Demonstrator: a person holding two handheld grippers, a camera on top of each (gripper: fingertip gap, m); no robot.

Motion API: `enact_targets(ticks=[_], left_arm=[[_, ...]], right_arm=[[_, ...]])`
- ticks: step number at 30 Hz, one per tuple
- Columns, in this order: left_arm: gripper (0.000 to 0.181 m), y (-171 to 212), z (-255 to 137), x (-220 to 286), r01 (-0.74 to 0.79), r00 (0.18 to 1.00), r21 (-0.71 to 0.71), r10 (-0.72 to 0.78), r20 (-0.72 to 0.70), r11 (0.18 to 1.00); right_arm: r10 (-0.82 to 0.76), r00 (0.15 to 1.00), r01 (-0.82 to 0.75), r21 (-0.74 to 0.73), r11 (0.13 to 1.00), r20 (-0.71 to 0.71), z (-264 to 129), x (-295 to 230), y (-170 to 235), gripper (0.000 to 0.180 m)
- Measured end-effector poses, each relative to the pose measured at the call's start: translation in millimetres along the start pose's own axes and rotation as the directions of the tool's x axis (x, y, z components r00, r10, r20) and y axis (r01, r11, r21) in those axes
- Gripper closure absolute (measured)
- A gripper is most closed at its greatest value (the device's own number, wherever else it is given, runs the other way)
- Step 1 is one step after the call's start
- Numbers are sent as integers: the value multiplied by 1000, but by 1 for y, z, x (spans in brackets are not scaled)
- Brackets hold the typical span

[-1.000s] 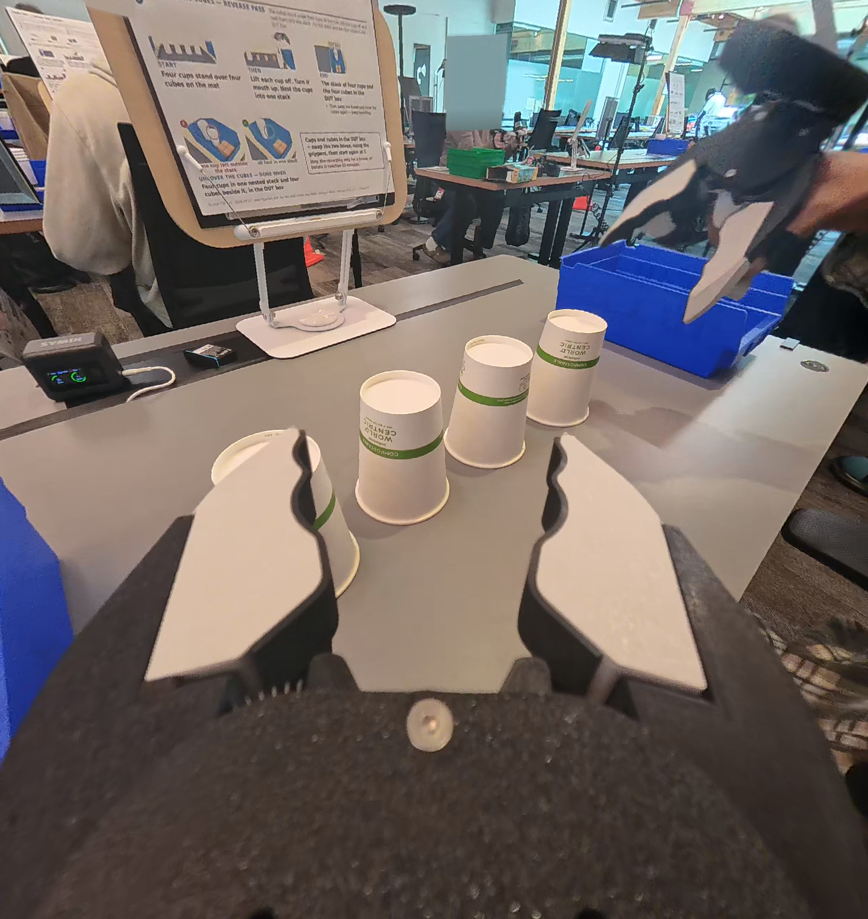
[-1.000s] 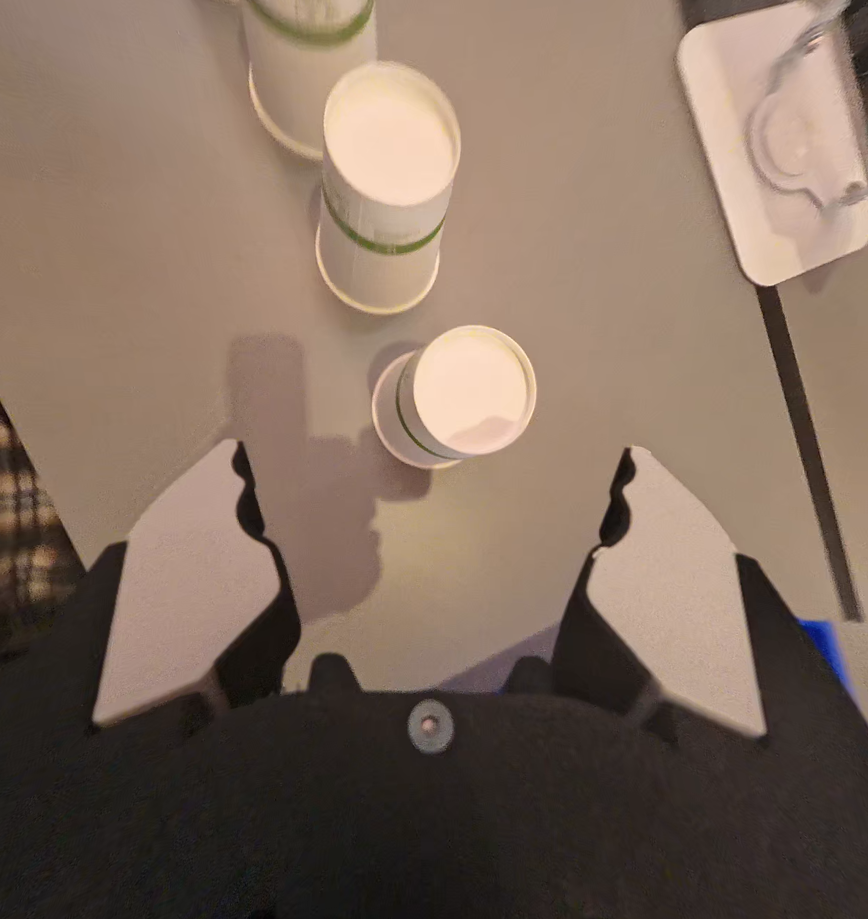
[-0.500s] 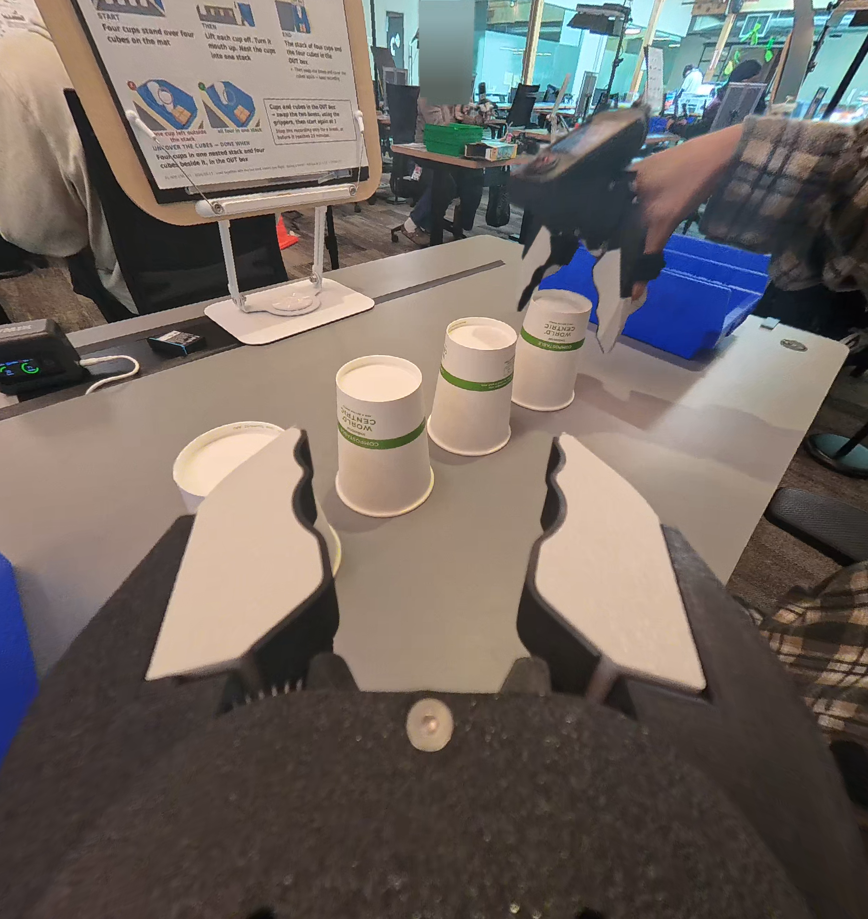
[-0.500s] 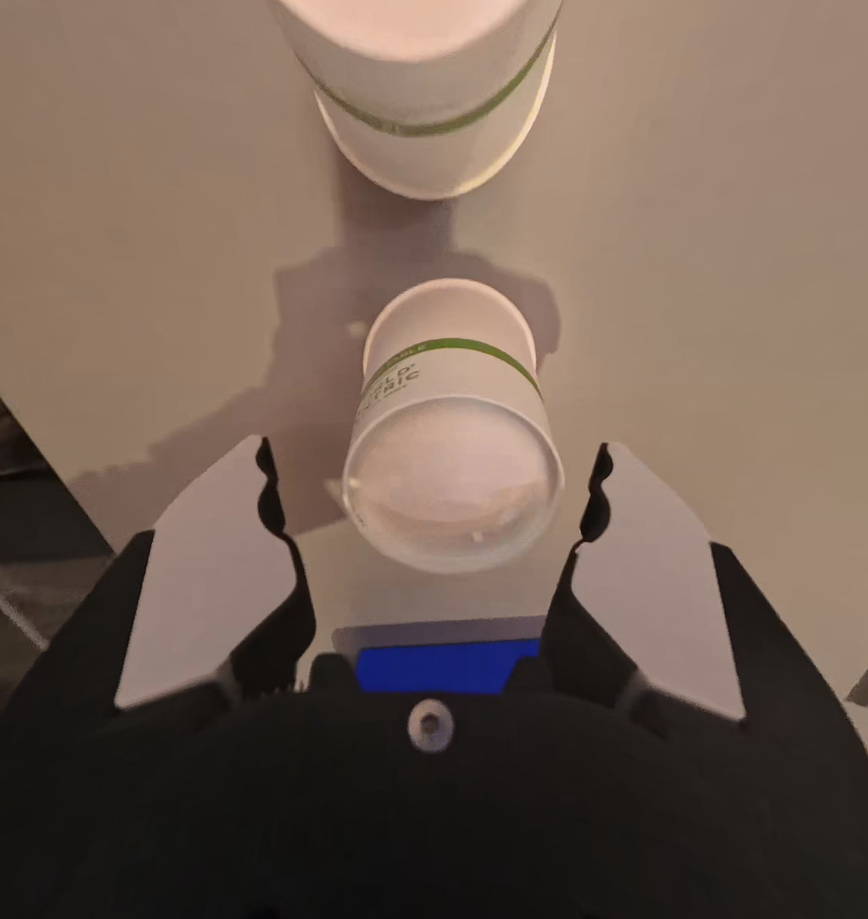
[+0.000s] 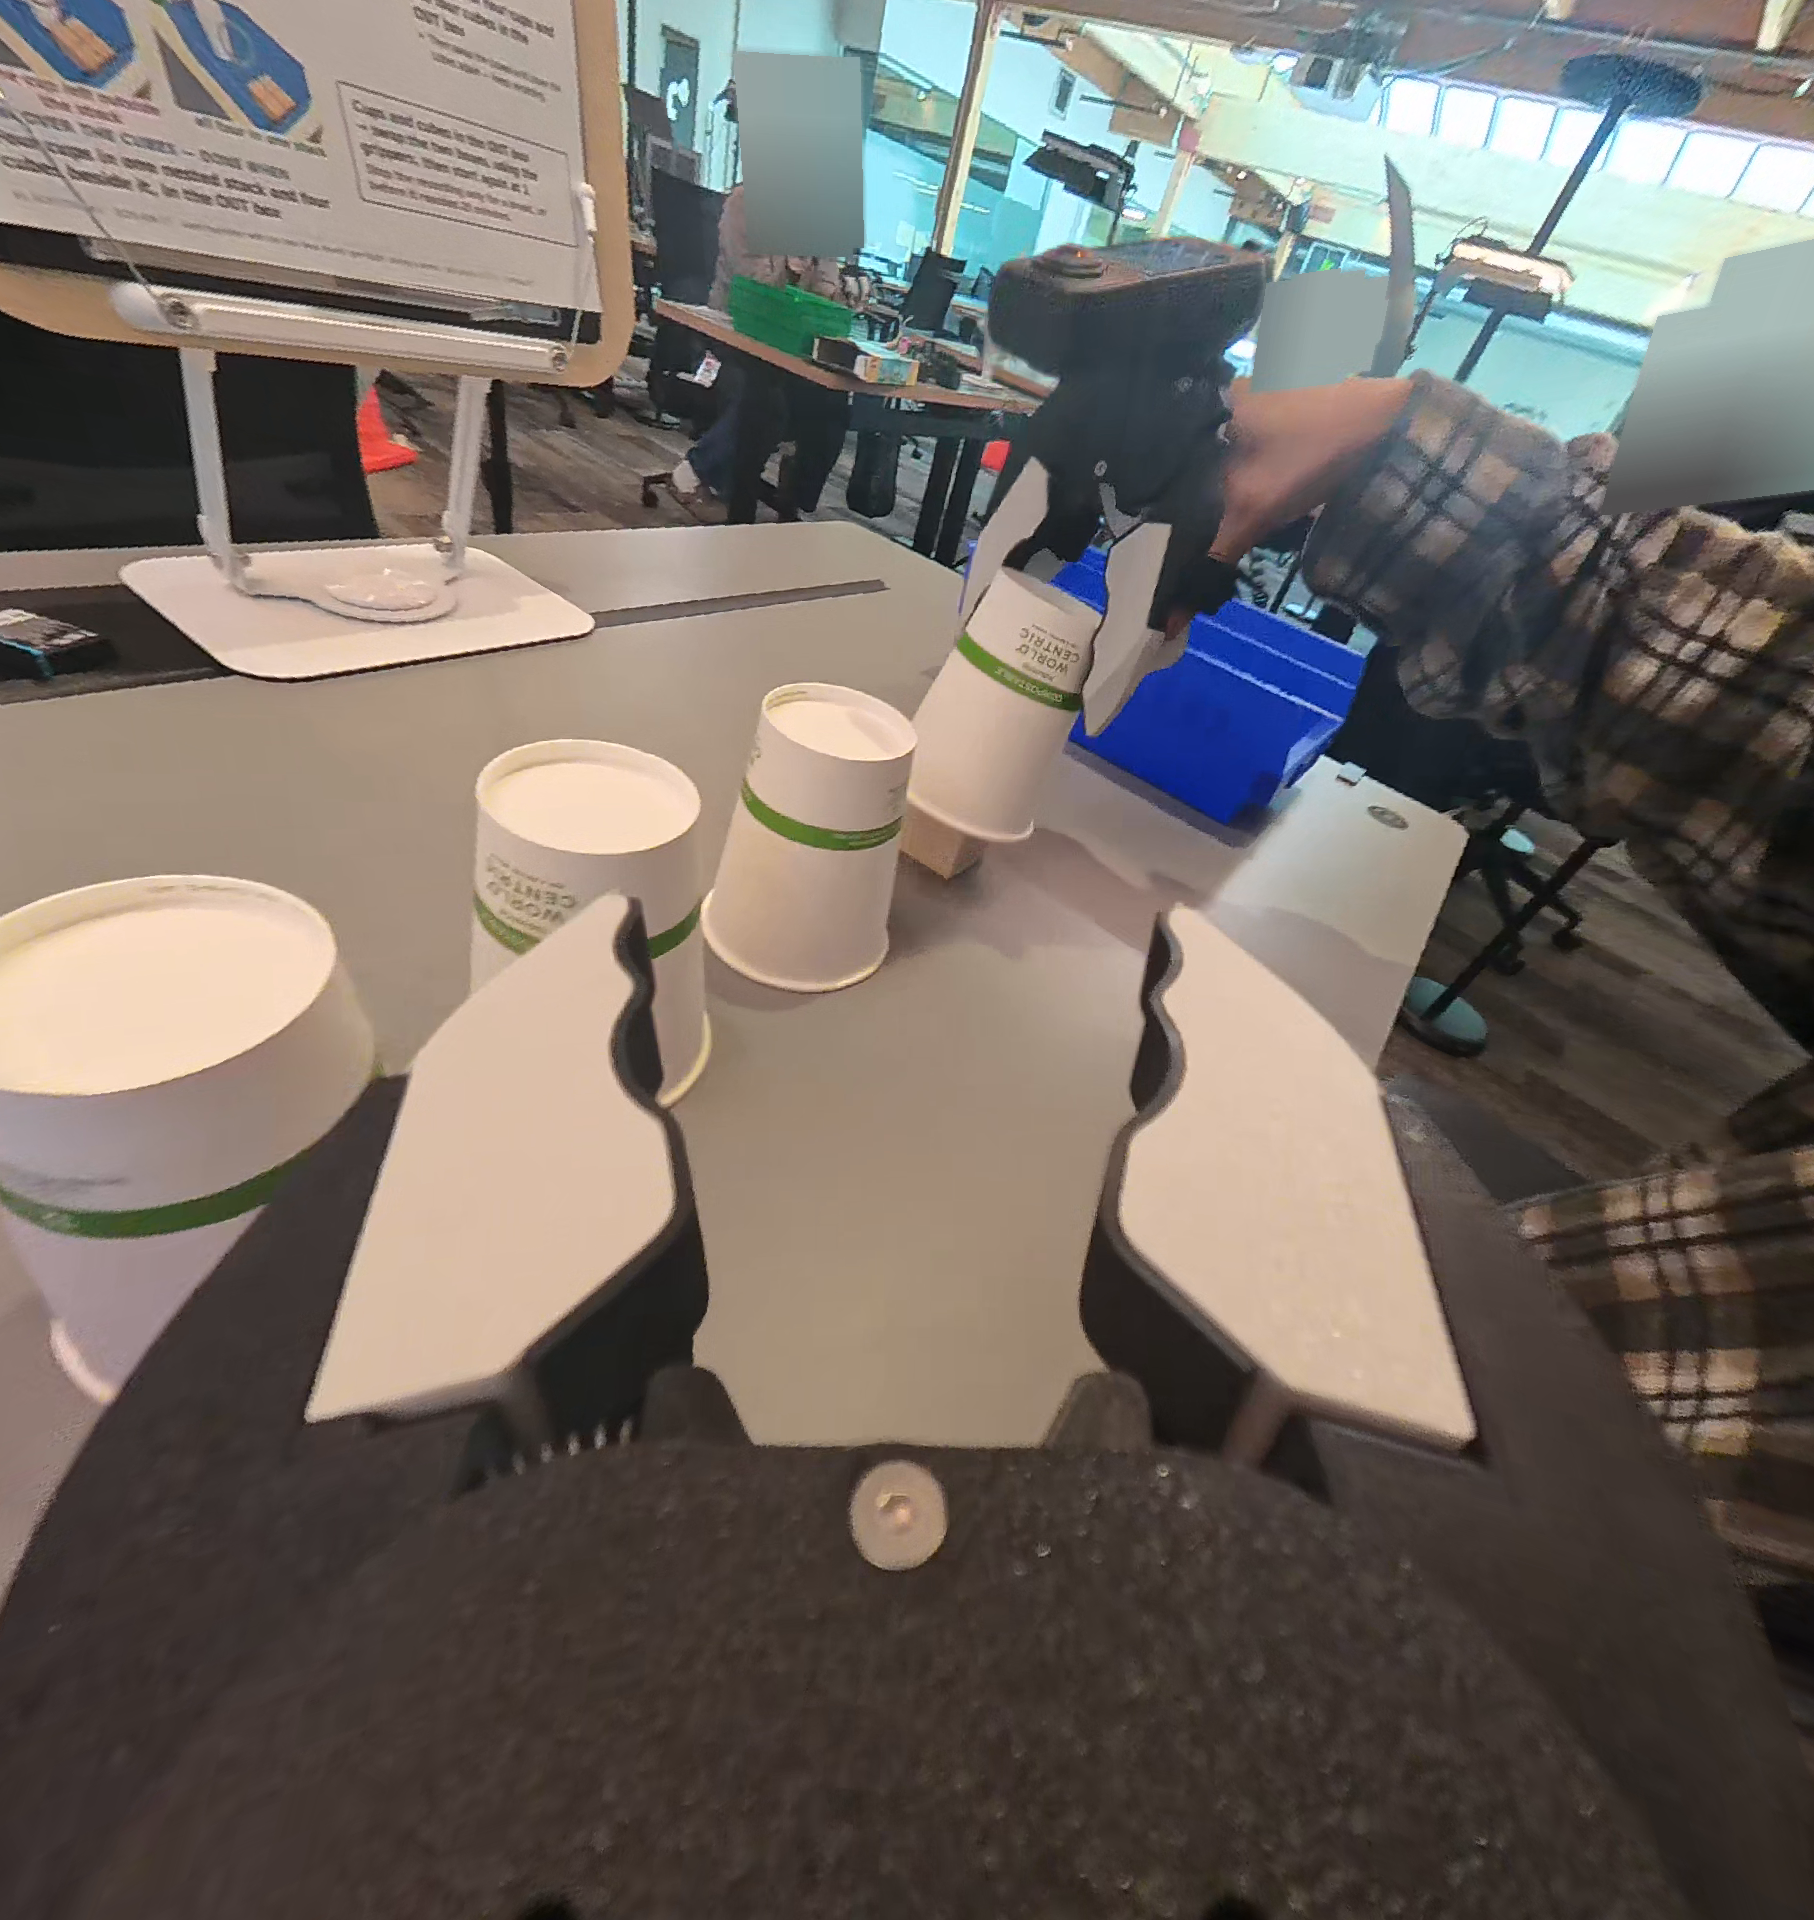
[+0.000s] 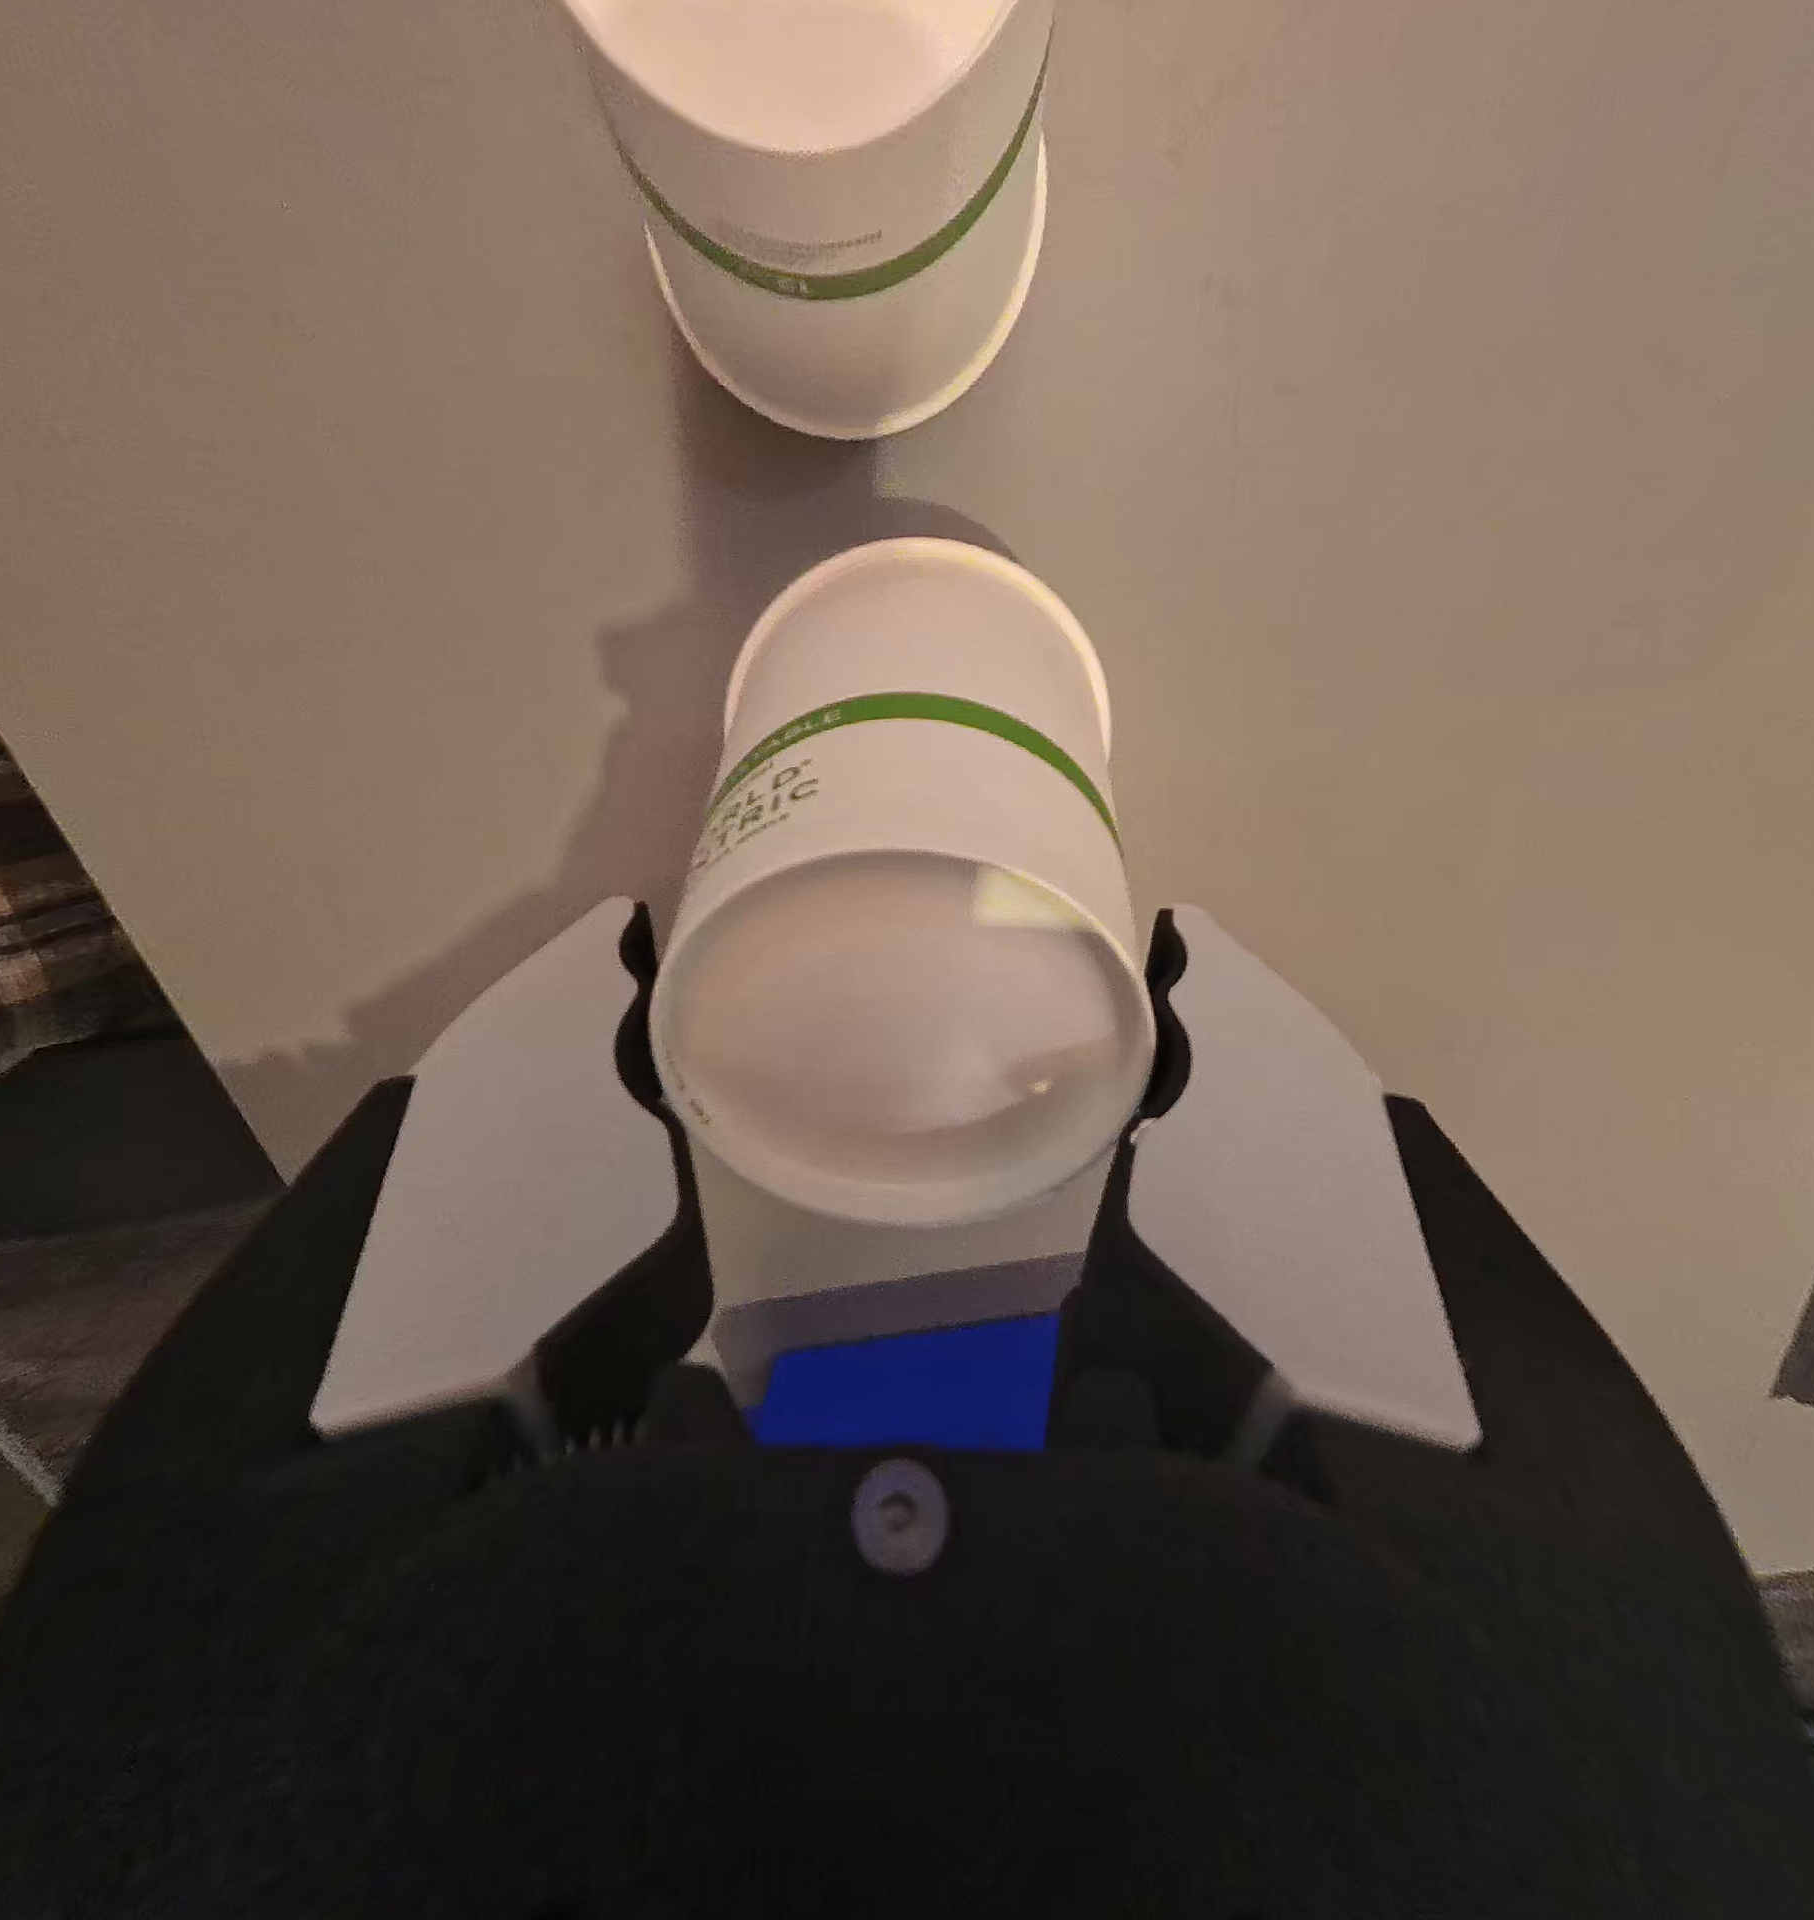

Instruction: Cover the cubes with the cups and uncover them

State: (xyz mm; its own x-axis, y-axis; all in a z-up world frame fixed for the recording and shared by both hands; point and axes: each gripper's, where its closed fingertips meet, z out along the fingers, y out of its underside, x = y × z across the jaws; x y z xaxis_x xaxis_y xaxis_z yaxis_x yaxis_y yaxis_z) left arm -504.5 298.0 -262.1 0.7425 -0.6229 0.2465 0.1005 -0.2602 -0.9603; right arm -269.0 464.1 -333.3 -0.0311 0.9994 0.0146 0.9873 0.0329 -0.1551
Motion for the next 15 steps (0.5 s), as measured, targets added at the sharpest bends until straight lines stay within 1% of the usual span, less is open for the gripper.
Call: enact_targets(ticks=[8, 12, 15], left_arm=[[92, 2, 3, 8, 4, 1000, -2, -4, -16, 1000], [92, 4, 4, 11, -2, 1000, -10, 2, -27, 1000], [92, 4, 2, 10, 4, 1000, -4, -4, -25, 1000]], right_arm=[[11, 995, 0, 108, 994, -97, -38, -7, -1, 91], [46, 989, -6, 276, 961, -139, -62, -14, -13, 91], [102, 981, -20, 438, 899, -164, -78, -21, -21, 91]])
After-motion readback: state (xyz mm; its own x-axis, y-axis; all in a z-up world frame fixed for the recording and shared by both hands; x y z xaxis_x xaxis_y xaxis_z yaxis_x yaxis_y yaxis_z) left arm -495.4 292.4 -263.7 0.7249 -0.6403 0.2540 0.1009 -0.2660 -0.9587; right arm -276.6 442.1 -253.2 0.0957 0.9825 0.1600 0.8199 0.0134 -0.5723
